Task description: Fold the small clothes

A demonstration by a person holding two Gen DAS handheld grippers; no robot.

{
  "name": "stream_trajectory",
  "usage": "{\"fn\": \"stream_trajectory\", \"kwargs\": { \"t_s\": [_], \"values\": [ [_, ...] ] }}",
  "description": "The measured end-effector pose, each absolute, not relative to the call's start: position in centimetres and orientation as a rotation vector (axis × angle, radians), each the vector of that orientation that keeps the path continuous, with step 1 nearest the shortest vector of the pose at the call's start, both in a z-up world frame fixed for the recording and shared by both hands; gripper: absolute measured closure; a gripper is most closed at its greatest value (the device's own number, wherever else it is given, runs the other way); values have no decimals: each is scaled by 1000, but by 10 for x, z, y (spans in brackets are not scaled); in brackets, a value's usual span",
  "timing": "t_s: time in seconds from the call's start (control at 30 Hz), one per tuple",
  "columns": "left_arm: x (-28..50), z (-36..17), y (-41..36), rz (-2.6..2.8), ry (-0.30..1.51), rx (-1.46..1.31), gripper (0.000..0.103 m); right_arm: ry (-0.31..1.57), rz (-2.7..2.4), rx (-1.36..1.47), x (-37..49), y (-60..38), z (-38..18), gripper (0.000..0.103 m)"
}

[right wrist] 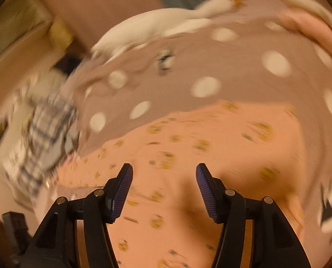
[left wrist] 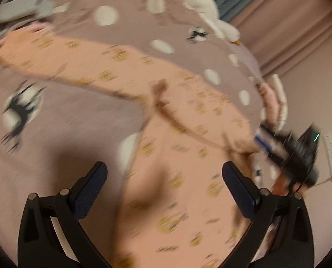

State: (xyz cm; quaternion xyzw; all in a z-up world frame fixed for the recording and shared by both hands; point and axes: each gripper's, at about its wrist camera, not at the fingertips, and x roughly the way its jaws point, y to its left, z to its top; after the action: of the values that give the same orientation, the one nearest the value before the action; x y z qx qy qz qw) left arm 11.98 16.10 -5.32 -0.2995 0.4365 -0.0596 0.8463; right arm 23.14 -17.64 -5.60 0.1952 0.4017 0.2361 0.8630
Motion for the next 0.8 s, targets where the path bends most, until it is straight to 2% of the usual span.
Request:
{"fn": "stream_trajectory", "kwargs": {
  "t_s": [0.27,0.5,0.8],
  "values": [
    [207,-56,121,-338,932,-767,0,882,536,862,224,-250,-116,44],
    [251,-88,110,-299,992,-840,0,905,472,905,245,-232,-138,44],
    [247,-114,125,-230,995,-828,2,686,280,1087,235,-291,-141,44]
  ]
}}
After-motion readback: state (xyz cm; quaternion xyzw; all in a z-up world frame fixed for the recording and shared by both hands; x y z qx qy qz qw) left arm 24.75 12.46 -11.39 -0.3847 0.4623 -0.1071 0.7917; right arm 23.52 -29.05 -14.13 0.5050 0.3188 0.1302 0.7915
